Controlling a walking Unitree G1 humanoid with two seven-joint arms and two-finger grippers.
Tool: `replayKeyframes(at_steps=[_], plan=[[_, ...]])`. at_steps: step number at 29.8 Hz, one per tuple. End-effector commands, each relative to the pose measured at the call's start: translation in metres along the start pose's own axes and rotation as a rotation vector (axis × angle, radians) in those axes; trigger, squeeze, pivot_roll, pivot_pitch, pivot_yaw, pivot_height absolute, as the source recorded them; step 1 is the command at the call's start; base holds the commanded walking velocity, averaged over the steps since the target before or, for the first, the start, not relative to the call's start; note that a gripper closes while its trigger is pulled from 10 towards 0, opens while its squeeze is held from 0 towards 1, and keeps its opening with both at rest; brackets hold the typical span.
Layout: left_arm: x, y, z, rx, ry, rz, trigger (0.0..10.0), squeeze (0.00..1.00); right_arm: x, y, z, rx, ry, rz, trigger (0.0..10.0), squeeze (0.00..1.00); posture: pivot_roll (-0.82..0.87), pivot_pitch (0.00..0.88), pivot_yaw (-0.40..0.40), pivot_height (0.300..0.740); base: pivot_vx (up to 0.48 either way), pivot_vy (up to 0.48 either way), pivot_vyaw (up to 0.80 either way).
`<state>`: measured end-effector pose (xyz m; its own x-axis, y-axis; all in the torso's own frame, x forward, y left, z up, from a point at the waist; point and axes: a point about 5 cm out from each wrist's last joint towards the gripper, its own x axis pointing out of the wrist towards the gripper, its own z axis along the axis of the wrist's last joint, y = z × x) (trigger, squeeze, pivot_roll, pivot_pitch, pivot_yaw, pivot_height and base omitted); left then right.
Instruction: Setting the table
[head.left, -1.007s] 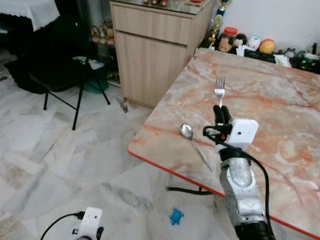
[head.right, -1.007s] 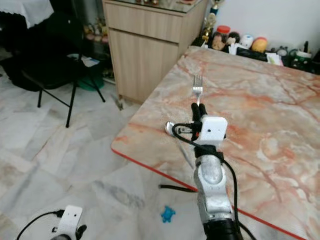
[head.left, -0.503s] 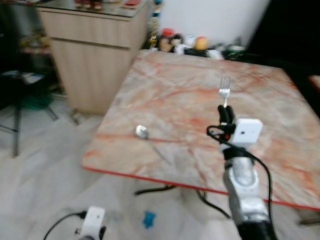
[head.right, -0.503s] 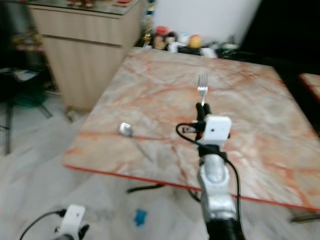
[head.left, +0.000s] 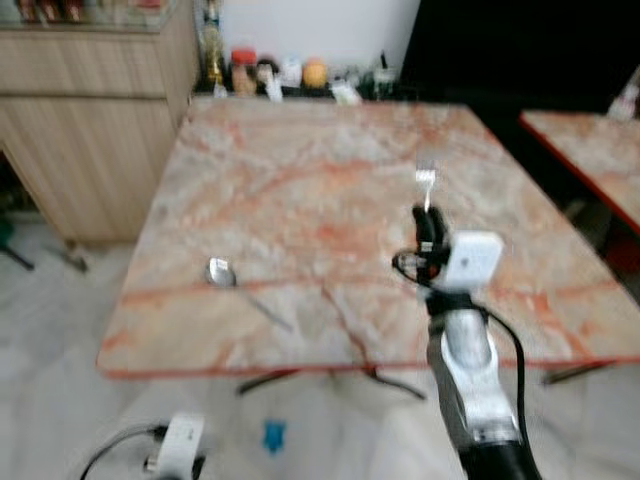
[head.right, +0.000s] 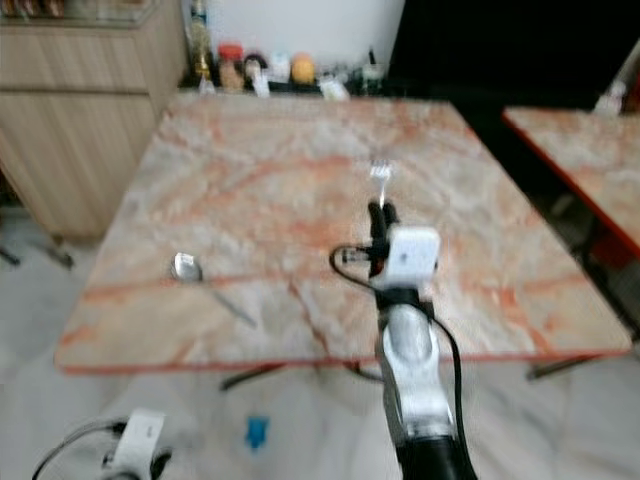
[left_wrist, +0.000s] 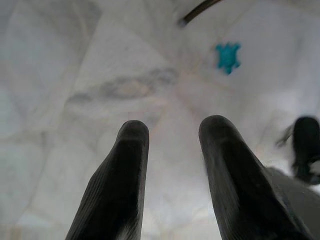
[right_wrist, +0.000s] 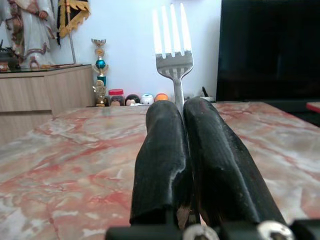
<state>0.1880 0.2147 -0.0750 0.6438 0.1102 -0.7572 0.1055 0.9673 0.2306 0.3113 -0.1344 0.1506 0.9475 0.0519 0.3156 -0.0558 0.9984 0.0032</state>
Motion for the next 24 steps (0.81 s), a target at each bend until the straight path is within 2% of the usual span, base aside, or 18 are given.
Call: replayKeyframes(at_steps=[1,6,8,13,17,24], plan=[[-0.0003,-0.0048,-0.004,0.019,0.029,-0.009,10.0,0.0,0.0005,-0.0045,0.0044,-0.01,-0.019,-0.012,10.0,0.0,0.12,0.044,-0.045,0.74,0.0,-0.277,0.0],[-0.0008,-0.0045,-0.006,0.013,0.036,-0.008,10.0,0.0,0.0005,-0.0044,0.003,-0.048,-0.009,-0.008,10.0,0.0,0.12,0.044,-0.046,0.74,0.0,-0.281,0.0],[-0.0011,-0.0031,-0.0072,0.016,0.04,-0.004,10.0,0.0,0.001,-0.0063,0.0043,-0.092,-0.013,-0.019,10.0,0.0,0.11,0.043,-0.045,0.74,0.0,-0.289,0.0],[-0.0019,-0.0011,-0.0102,0.018,0.049,-0.001,10.0,0.0,0.0007,-0.0068,0.0041,-0.091,-0.012,-0.016,10.0,0.0,0.11,0.037,-0.046,0.74,0.0,-0.316,0.49],[-0.0023,-0.0006,-0.0117,0.023,0.054,-0.001,10.0,0.0,0.0002,-0.0075,-0.002,-0.091,0.027,-0.02,10.0,0.0,0.1,0.03,-0.045,0.74,0.0,-0.393,0.0],[-0.0024,-0.0008,-0.0122,0.028,0.054,-0.004,10.0,0.0,-0.0005,-0.0054,-0.0013,-0.084,0.02,-0.022,10.0,0.0,0.1,0.016,-0.042,0.74,0.0,-0.401,0.0]])
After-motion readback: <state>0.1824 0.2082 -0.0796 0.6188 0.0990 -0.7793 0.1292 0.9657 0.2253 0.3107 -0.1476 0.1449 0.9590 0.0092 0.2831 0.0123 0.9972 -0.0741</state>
